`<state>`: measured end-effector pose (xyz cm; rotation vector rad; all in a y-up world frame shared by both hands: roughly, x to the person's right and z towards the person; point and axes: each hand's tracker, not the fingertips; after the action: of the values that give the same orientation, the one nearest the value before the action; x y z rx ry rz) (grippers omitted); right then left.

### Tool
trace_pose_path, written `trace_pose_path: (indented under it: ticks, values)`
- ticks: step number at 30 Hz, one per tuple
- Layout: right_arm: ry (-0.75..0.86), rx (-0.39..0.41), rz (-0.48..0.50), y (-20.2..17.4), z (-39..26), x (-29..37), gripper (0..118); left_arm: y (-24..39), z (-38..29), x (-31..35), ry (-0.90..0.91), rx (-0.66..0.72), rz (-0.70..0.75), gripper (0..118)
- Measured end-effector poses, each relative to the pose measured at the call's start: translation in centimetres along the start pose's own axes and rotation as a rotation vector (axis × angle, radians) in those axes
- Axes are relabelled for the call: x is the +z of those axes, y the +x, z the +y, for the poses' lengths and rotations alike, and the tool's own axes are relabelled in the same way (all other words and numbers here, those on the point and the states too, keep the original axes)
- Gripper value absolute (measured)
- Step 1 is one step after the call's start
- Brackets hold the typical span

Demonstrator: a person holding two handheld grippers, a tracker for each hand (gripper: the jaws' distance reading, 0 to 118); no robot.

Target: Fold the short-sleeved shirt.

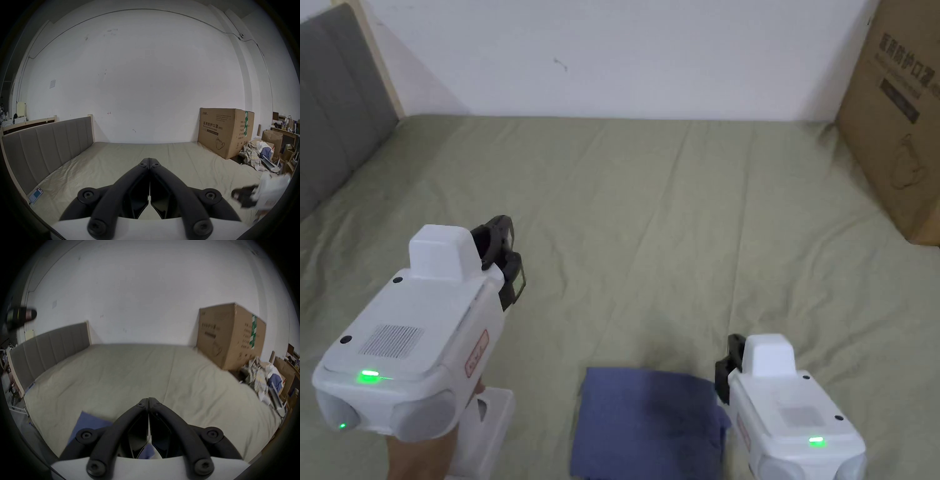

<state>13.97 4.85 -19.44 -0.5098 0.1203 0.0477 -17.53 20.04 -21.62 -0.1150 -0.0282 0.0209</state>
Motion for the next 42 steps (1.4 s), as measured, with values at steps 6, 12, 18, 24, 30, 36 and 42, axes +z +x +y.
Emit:
trace_pose_path:
  ticks: [6, 12, 18, 24, 30, 36, 42]
  values:
    - [-0.167, -0.018, 0.062, -3.1, -6.0, -3.6, 0, -0.7, -0.3, -0.6, -0.010, -0.011, 0.011, 1]
    - [-0.218, -0.002, 0.011, -4.3, -7.5, -4.9, 0, -1.4, -1.5, -1.1, -0.062, 0.010, 0.007, 1]
    - [-0.221, 0.010, 0.047, -3.3, -7.9, -4.9, 0, -2.2, -6.3, -3.5, -0.386, 0.313, -0.126, 5]
    - [-0.207, -0.005, 0.068, -3.3, -7.3, -3.9, 0, -2.2, -15.5, -7.1, -0.847, 0.727, -0.276, 94]
    - [-0.211, -0.030, 0.067, -2.9, -7.3, -4.0, 0, -0.5, -21.6, -8.7, -0.991, 0.767, -0.268, 108]
    - [-0.215, -0.037, 0.072, -2.1, -7.9, -4.7, 0, 1.0, -24.2, -10.0, -1.029, 0.619, -0.401, 50]
    - [-0.239, -0.036, 0.076, -2.2, -6.3, -3.9, 0, 1.5, -22.8, -9.5, -1.020, 0.602, -0.388, 21]
